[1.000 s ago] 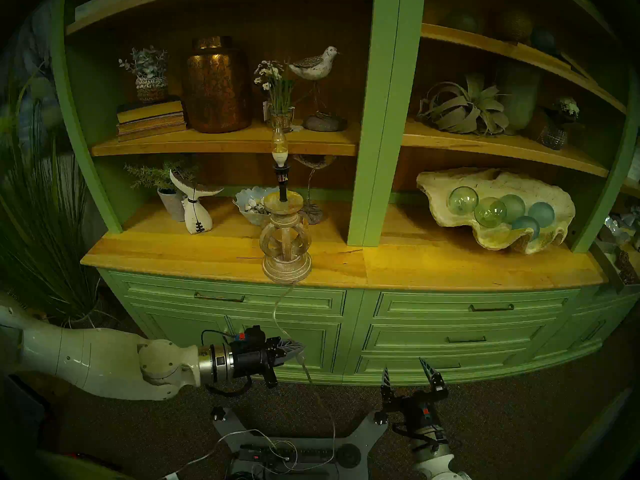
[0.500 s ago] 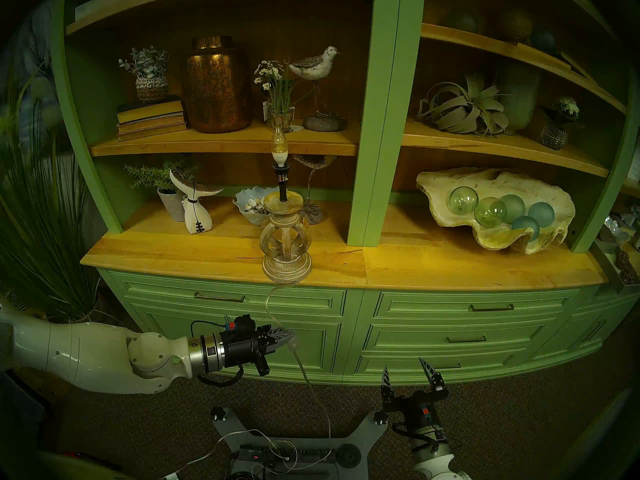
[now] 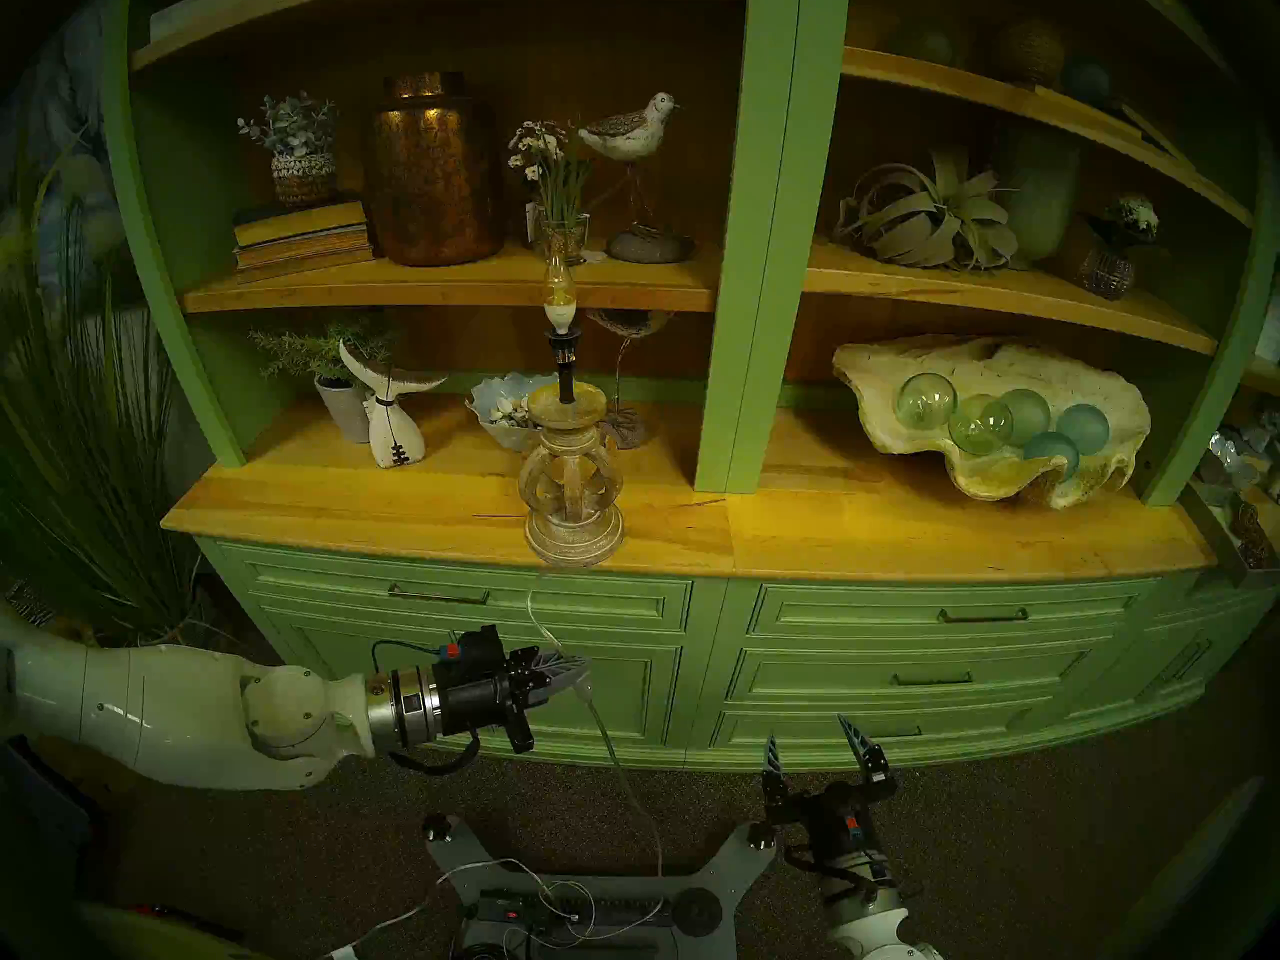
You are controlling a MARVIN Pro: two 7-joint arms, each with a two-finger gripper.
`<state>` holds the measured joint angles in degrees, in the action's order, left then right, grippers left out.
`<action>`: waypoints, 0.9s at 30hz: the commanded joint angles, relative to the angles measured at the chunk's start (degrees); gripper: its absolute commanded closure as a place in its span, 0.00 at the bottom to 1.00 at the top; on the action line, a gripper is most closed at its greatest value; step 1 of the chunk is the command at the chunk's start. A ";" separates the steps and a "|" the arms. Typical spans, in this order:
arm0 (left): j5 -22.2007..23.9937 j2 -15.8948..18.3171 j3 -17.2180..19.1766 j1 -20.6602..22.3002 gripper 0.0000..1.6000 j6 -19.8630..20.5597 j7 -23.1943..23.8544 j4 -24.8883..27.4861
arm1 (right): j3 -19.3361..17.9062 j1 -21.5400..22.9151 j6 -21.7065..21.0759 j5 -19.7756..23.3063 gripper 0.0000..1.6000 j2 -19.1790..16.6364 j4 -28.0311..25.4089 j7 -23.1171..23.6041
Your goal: Grab cable and switch light on
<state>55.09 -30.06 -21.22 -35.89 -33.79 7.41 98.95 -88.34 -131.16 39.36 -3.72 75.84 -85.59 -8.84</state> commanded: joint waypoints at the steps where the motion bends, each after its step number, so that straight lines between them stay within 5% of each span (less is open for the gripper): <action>1: -2.40 0.66 1.62 1.92 1.00 -0.13 -2.45 3.25 | -0.01 0.20 0.37 0.00 0.00 -0.01 -1.60 -0.02; 15: -7.54 7.51 2.38 3.95 1.00 2.04 -5.82 12.15 | -0.01 0.21 0.38 -0.01 0.00 -0.01 -1.57 -0.02; 27: -8.23 9.90 1.61 1.76 1.00 -1.13 -7.79 10.72 | -0.02 0.15 0.32 0.01 0.00 -0.01 -1.68 -0.02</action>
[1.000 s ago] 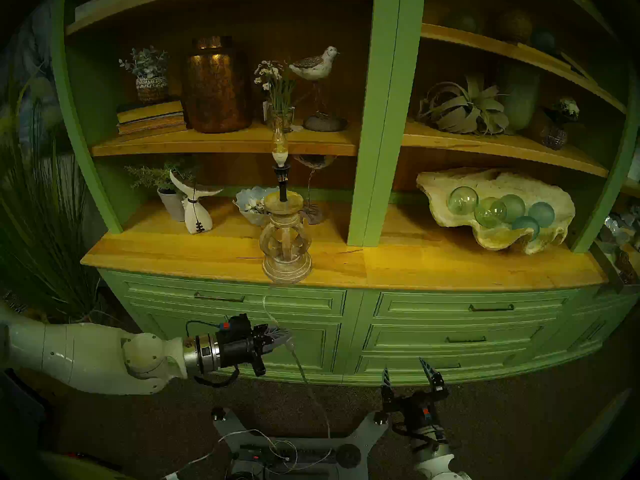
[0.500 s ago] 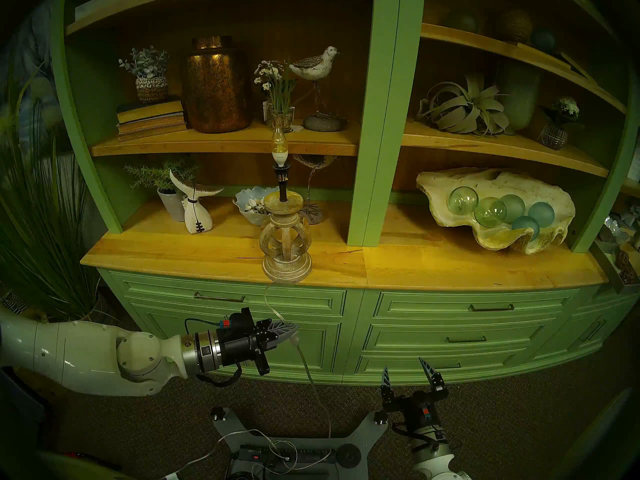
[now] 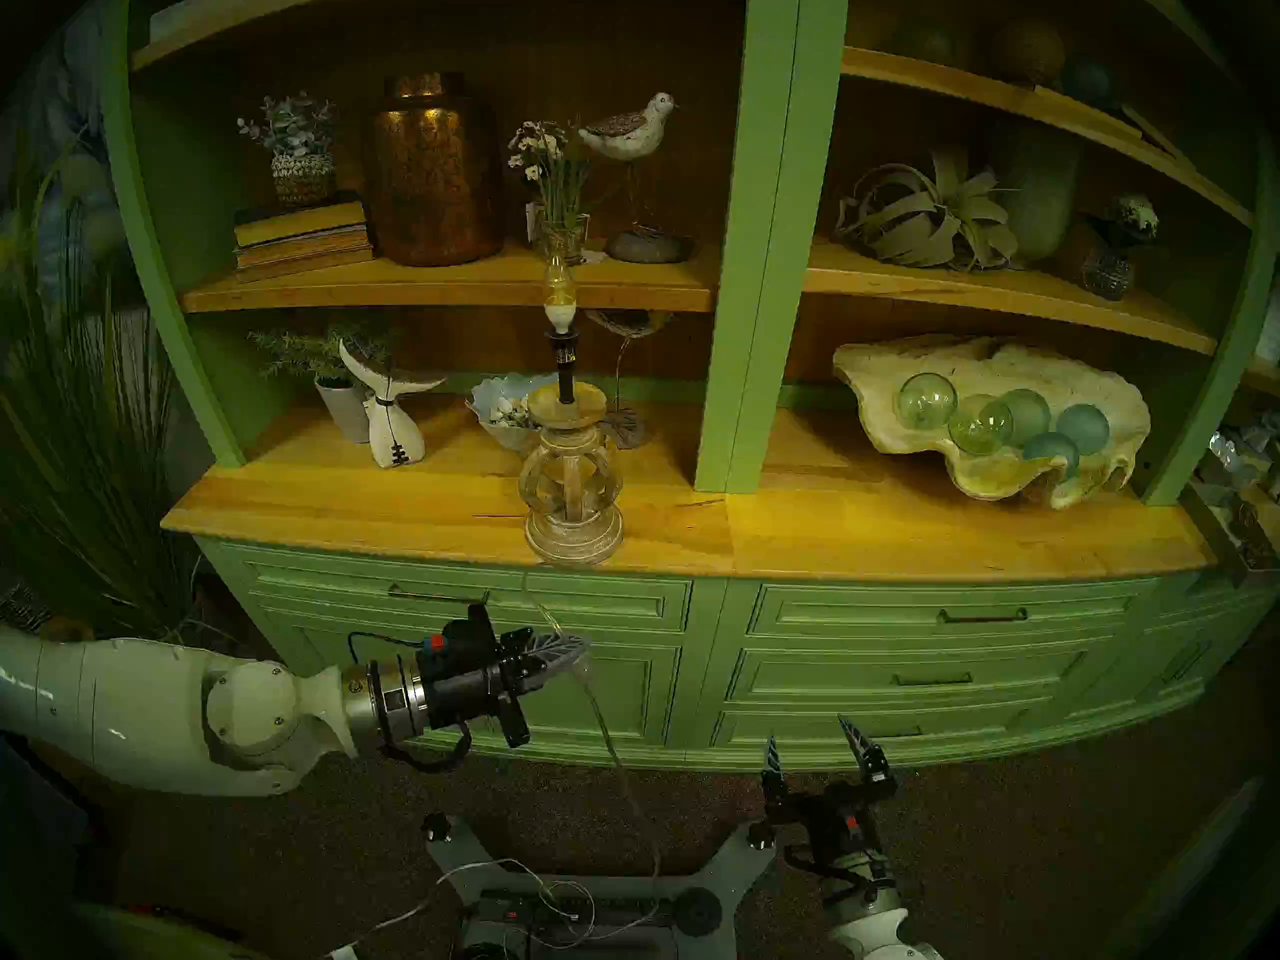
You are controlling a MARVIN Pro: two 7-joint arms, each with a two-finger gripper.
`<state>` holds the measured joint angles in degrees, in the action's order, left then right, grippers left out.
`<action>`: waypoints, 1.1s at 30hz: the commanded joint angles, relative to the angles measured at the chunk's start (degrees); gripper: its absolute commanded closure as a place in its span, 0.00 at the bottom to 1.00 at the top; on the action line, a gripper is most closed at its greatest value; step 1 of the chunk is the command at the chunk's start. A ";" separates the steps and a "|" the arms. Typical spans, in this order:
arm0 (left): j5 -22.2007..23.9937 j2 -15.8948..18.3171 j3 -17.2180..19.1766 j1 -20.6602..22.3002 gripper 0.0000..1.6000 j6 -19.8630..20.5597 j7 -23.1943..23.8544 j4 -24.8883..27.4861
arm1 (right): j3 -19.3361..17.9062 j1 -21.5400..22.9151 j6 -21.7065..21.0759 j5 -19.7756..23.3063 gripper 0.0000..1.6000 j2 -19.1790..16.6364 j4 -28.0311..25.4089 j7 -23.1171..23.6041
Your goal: Grab cable and switch light on
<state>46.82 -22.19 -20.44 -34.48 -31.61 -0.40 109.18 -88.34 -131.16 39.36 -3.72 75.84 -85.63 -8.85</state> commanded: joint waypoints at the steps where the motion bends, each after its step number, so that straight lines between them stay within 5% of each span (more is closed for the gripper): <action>1: 0.02 2.10 0.81 0.34 1.00 -3.41 0.07 0.49 | -0.02 0.15 0.32 0.01 0.00 -0.01 -1.65 -0.01; 9: 0.91 0.87 0.91 0.53 1.00 -3.49 1.28 -0.77 | -0.02 0.15 0.32 0.01 0.00 -0.01 -1.65 -0.01; 17: 4.29 0.46 1.55 2.17 1.00 -3.34 8.02 0.14 | -0.01 0.22 0.38 -0.01 0.00 -0.01 -1.54 -0.02; 33: 13.15 3.59 4.75 7.38 1.00 6.61 19.79 0.45 | 0.00 0.27 0.43 -0.01 0.00 0.00 -1.45 -0.02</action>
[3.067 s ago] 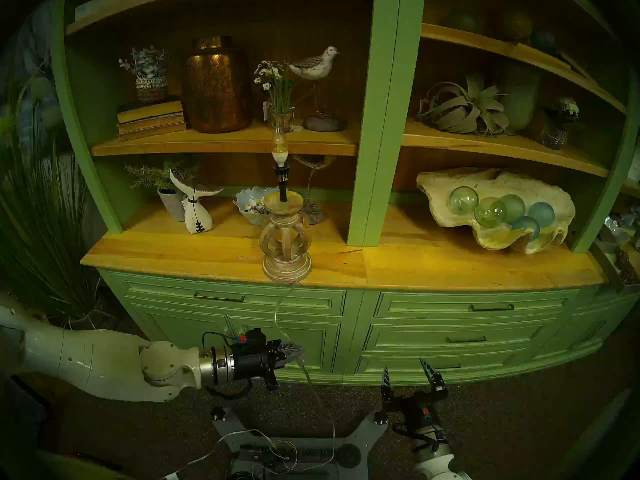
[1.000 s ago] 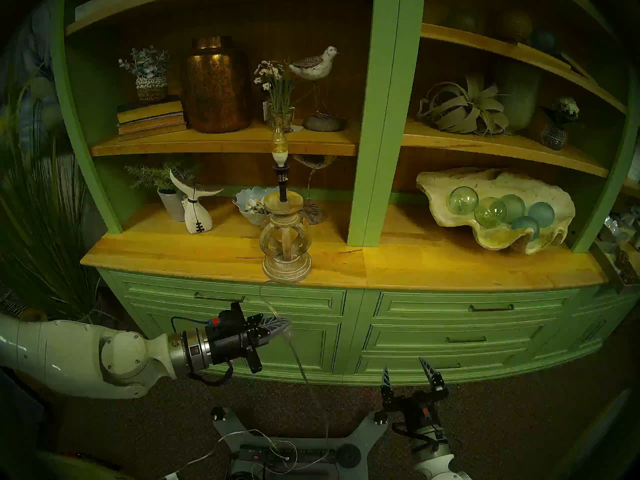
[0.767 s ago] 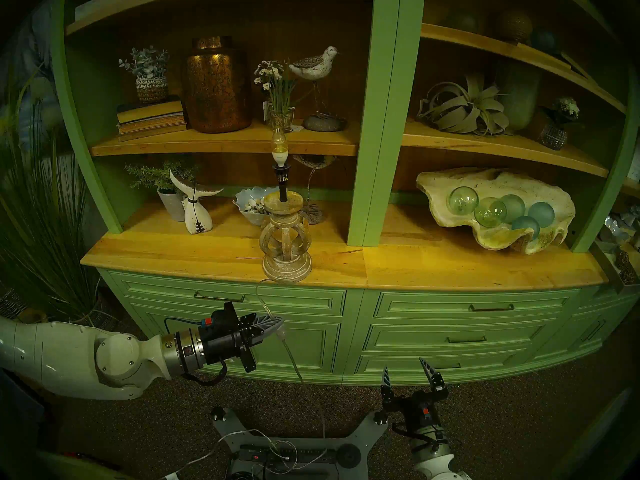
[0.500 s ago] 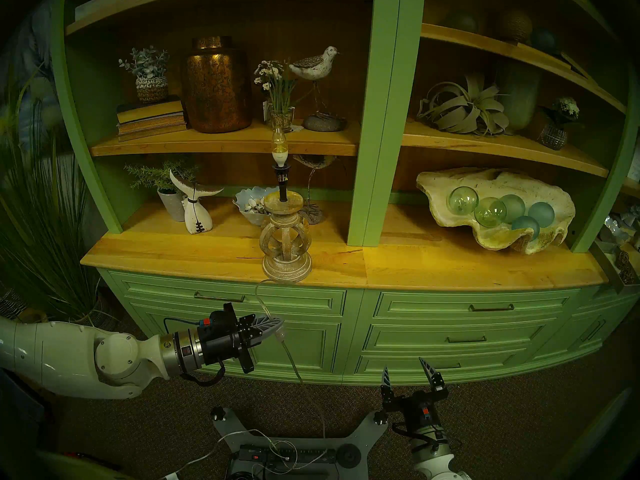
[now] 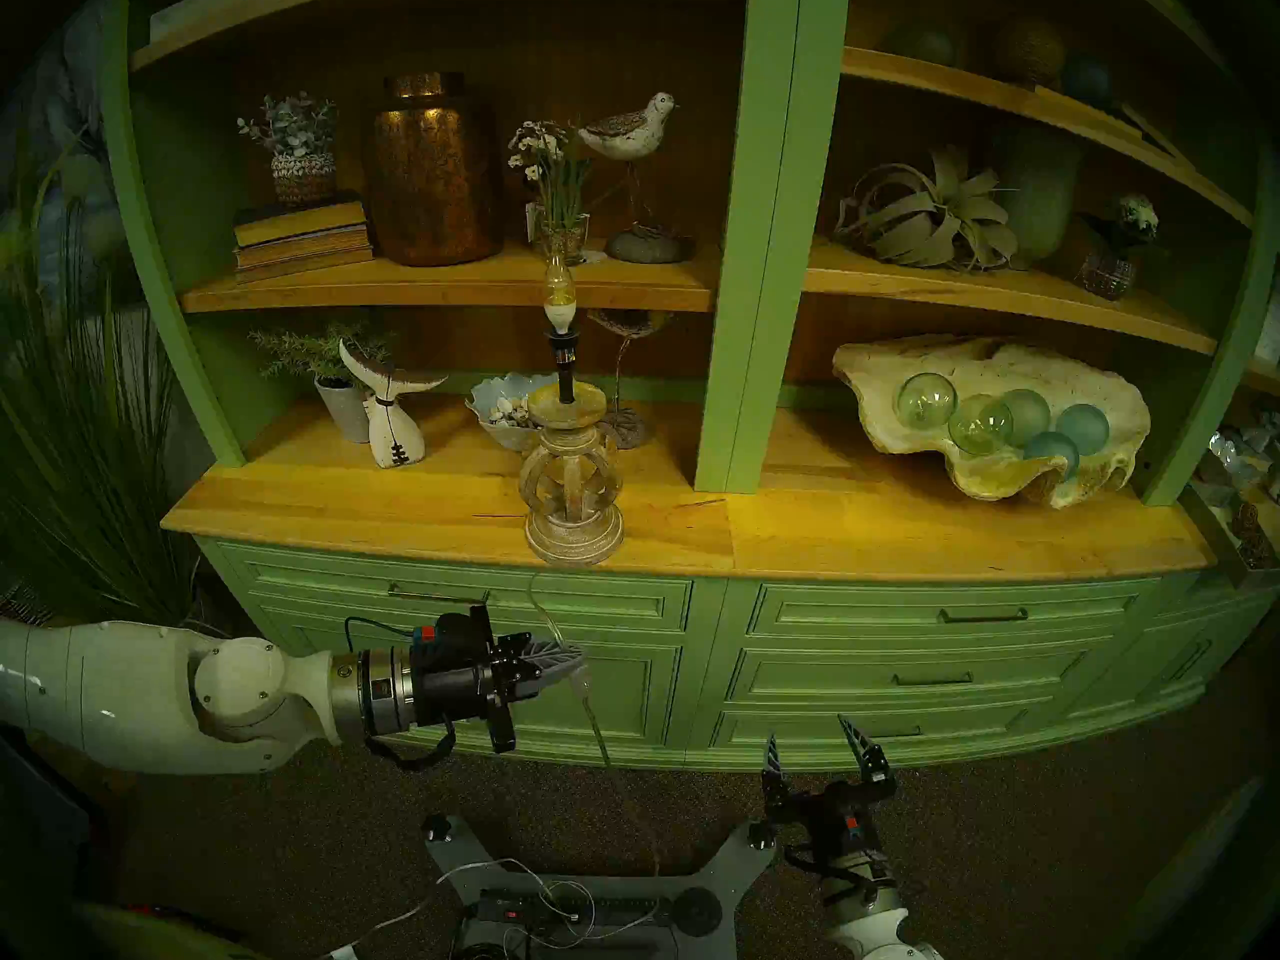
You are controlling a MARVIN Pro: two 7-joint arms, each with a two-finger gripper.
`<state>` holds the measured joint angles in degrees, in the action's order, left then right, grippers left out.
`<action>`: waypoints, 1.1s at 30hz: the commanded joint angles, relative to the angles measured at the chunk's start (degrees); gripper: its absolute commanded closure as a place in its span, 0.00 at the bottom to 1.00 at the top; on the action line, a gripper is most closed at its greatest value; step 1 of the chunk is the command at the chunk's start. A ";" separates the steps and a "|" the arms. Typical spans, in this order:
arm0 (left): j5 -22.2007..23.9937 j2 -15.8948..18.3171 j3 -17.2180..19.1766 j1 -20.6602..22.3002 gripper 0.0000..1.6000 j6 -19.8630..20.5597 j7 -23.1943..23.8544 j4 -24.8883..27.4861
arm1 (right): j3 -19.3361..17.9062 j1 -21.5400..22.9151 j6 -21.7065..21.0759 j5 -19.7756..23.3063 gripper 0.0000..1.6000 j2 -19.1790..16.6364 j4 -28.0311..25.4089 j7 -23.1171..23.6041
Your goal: Grab cable and switch light on
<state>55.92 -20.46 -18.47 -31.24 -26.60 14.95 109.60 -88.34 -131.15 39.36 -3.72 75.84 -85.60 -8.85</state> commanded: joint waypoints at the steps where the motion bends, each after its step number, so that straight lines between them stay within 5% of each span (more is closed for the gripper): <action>1: 4.49 2.02 2.92 4.36 1.00 2.16 5.15 -0.11 | 0.00 0.26 0.42 -0.01 0.00 0.00 -1.48 -0.02; 13: 9.30 0.04 3.75 3.32 1.00 1.99 12.79 -3.99 | -0.02 0.17 0.34 0.00 0.00 -0.01 -1.65 -0.02; 17: 10.32 -1.62 3.52 1.18 1.00 -2.51 11.50 -5.62 | -0.02 0.17 0.35 0.00 0.00 -0.01 -1.64 -0.02; 33: 10.90 -2.04 3.59 0.88 1.00 -3.81 12.32 -6.30 | -0.02 0.15 0.32 0.01 0.00 -0.01 -1.67 -0.02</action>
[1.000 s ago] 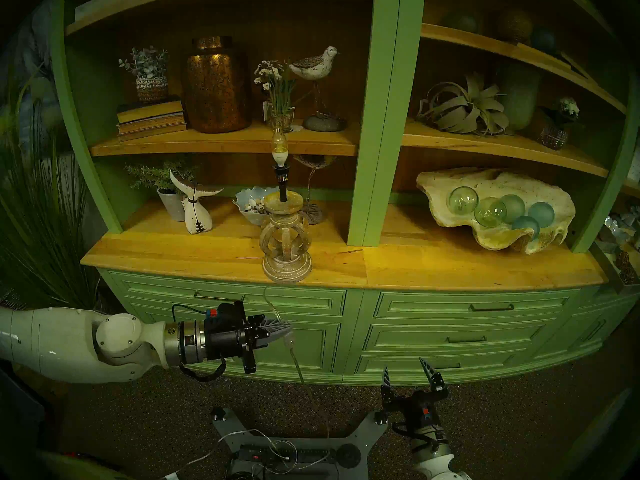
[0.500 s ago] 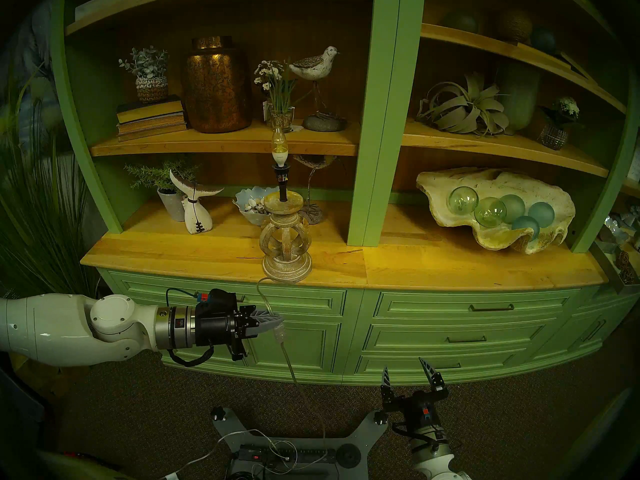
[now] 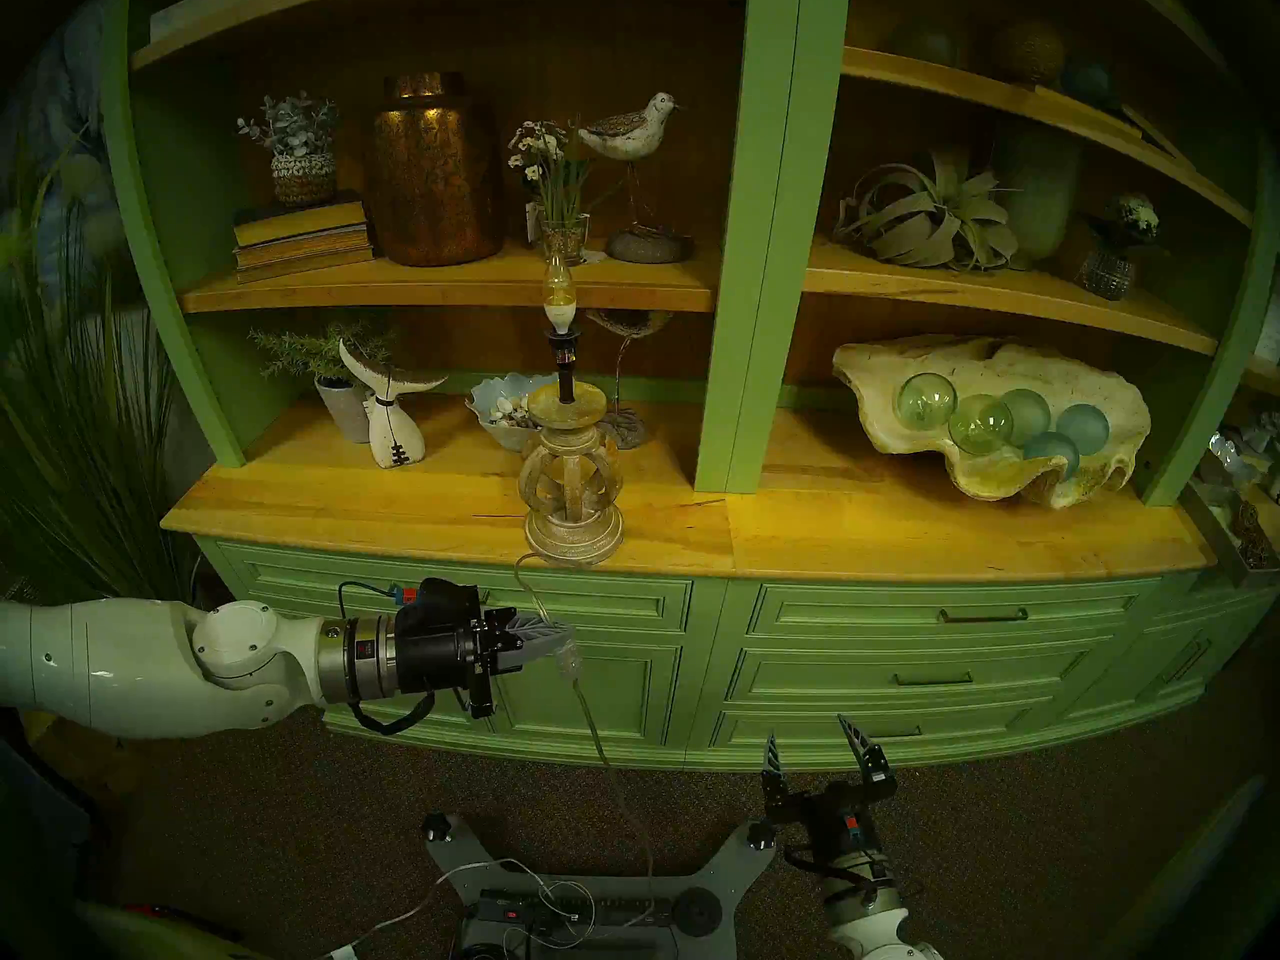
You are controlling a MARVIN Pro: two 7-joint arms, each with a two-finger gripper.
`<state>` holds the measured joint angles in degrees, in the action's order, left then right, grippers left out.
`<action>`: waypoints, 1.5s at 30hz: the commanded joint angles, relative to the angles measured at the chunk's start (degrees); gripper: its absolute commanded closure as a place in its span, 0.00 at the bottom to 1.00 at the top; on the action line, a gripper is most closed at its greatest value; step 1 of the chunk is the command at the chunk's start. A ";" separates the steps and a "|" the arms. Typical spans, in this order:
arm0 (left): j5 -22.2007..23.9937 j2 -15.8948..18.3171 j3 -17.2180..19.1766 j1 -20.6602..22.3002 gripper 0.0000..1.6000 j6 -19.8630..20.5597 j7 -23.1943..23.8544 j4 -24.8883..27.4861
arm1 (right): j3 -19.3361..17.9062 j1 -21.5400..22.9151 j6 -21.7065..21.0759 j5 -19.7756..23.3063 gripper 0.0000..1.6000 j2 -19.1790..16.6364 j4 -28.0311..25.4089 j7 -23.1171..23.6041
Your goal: Grab cable and switch light on
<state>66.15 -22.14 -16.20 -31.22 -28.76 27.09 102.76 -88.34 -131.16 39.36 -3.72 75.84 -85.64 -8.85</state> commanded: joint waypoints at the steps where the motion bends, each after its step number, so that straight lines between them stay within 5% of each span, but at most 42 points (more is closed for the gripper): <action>1: 0.69 -0.36 1.32 0.86 1.00 -1.67 0.19 0.53 | -0.02 0.15 0.32 0.01 0.00 -0.01 -1.63 -0.01; 14: 2.05 0.36 4.91 6.83 1.00 1.49 11.61 -5.92 | 0.01 0.36 0.45 -0.02 0.00 0.01 -1.28 -0.02; 27: 4.60 -9.32 5.99 6.12 1.00 6.39 21.06 -12.96 | 0.00 0.28 0.45 -0.02 0.00 0.00 -1.41 -0.02; 32: 5.73 -10.22 6.00 5.76 1.00 6.33 24.51 -14.96 | -0.01 0.21 0.39 -0.01 0.00 -0.01 -1.53 -0.02; 45: 6.26 -8.79 6.41 5.36 1.00 5.28 23.10 -14.06 | -0.02 0.17 0.34 0.00 0.00 -0.01 -1.61 -0.02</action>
<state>71.11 -30.81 -11.39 -26.91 -22.41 50.10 88.17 -88.34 -131.16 39.36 -3.72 75.84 -85.62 -8.85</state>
